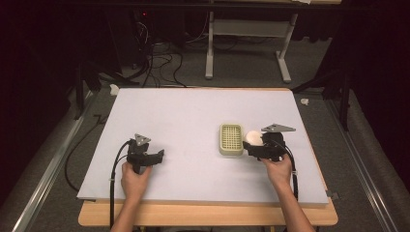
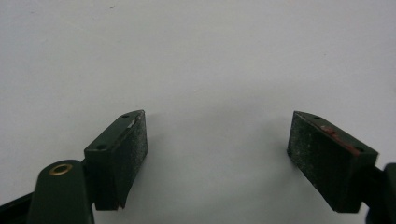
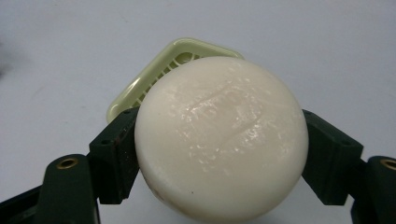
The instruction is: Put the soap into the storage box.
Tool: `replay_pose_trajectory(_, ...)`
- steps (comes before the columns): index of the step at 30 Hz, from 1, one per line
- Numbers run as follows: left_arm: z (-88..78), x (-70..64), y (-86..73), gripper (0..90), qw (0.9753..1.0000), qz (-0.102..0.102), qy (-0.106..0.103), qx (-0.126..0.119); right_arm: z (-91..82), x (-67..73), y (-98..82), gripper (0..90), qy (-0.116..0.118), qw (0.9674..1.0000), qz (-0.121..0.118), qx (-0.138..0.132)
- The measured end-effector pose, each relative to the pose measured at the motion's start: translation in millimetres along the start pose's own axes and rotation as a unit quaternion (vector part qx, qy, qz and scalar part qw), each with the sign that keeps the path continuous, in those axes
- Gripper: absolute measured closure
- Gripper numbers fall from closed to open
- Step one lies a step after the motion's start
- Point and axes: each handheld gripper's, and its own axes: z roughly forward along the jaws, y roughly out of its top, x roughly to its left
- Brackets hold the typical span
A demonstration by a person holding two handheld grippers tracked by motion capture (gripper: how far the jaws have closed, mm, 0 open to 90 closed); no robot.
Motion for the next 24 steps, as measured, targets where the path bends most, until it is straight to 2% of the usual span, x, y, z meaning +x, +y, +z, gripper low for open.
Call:
replay_pose_trajectory(14, 0.0, 0.1, 0.0, 20.5, 1.0, 0.0, 0.0, 0.0, 10.7, 17.7, 8.3, 24.7, 0.021, 0.9995, -0.021, 0.005)
replay_pose_trajectory(24, 0.1, 0.3, 0.1, 20.5, 1.0, -0.001, -0.001, 0.0, 25.0, 32.6, 15.8, 24.7, 0.019, 0.9989, -0.038, 0.017)
